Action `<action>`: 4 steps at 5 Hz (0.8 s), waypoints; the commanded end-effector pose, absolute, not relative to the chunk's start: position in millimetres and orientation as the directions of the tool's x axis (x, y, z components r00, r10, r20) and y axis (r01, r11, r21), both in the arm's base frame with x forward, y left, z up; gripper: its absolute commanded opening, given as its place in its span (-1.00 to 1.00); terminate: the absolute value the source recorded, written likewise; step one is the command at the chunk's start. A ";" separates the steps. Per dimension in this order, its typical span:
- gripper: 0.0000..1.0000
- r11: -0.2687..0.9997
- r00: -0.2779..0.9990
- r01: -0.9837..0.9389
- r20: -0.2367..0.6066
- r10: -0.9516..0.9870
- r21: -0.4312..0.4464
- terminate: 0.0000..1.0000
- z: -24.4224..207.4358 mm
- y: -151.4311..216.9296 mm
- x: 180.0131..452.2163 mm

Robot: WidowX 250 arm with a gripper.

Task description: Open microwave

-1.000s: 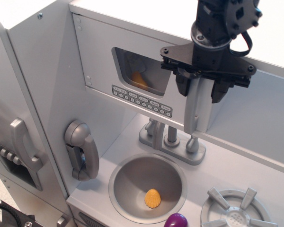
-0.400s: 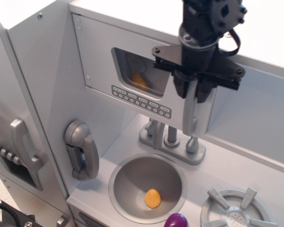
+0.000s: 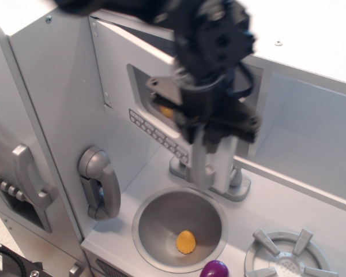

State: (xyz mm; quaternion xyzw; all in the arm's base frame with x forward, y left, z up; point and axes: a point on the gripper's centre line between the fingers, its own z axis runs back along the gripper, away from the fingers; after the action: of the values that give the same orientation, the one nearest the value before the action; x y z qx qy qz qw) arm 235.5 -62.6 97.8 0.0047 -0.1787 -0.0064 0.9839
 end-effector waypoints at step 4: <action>1.00 1.000 1.000 -0.005 0.004 0.005 -0.029 -1.00 127.9 -124.6 184.3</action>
State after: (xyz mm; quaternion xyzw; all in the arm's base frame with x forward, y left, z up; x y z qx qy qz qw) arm 178.4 -126.0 113.0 -0.0057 0.0158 0.0023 0.9999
